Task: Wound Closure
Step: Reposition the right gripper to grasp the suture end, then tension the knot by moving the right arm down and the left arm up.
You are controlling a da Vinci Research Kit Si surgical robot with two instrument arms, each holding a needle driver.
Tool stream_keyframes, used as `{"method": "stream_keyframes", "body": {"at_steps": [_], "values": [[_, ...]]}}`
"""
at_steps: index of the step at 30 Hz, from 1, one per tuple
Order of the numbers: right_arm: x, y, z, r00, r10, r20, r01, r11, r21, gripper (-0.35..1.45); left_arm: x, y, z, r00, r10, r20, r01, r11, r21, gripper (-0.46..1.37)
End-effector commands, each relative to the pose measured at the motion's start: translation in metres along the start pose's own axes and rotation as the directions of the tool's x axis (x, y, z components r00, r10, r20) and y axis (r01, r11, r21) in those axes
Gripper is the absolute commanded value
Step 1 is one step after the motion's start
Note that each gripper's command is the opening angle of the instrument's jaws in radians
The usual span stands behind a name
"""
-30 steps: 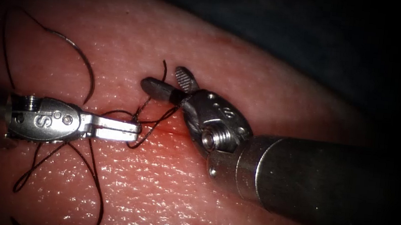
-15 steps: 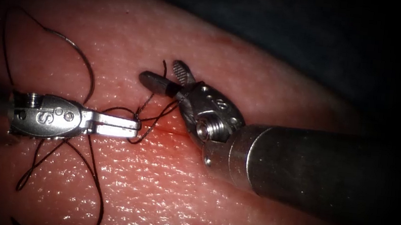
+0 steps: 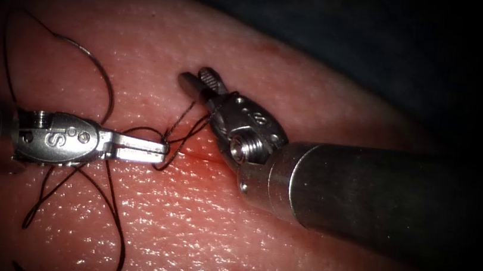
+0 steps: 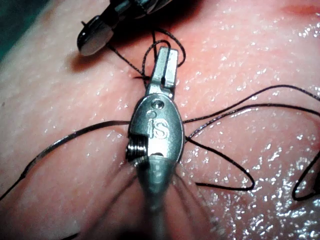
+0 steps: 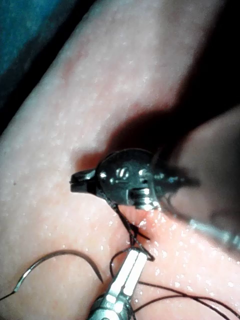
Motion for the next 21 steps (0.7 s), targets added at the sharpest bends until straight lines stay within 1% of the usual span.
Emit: {"method": "stream_keyframes", "body": {"at_steps": [1, 4, 9, 10, 16, 18, 19, 21], "values": [[0.0, 0.0, 0.0, 0.999, -0.037, 0.004, 0.037, 0.999, -0.011, -0.35, 0.0, -0.0001, 0.0, 1.0, 0.0, -0.001, 0.0, 1.0, -0.009, -0.35], [0.0, -0.0002, 0.0, 0.998, -0.066, 0.007, 0.066, 0.998, -0.014, -0.35, 0.0, -0.0004, -0.0001, 1.0, -0.002, 0.002, 0.002, 1.0, -0.005, -0.35], [0.0001, -0.0004, -0.0004, 0.995, -0.104, -0.004, 0.104, 0.995, -0.008, -0.35, -0.0003, -0.0018, -0.0006, 1.0, -0.007, 0.021, 0.007, 1.0, 0.025, -0.35], [0.0002, -0.0005, -0.0005, 0.993, -0.115, -0.011, 0.114, 0.993, -0.007, -0.35, -0.0005, -0.0023, -0.0008, 1.0, -0.01, 0.03, 0.009, 0.999, 0.04, -0.35], [0.0004, -0.0008, -0.001, 0.991, -0.134, -0.027, 0.134, 0.991, -0.003, -0.35, -0.0013, -0.0046, -0.0015, 0.999, -0.018, 0.049, 0.014, 0.998, 0.068, -0.35], [0.0004, -0.001, -0.0013, 0.99, -0.138, -0.036, 0.138, 0.99, 0.001, -0.35, -0.0016, -0.0056, -0.0015, 0.998, -0.022, 0.057, 0.017, 0.996, 0.083, -0.35], [0.0004, -0.0011, -0.0014, 0.99, -0.138, -0.036, 0.138, 0.99, 0.001, -0.35, -0.0017, -0.0058, -0.0015, 0.998, -0.022, 0.057, 0.017, 0.996, 0.084, -0.35], [0.0004, -0.0014, -0.0017, 0.989, -0.142, -0.042, 0.143, 0.99, 0.009, -0.35, -0.002, -0.007, -0.0014, 0.998, -0.027, 0.061, 0.021, 0.995, 0.095, -0.35]]}}
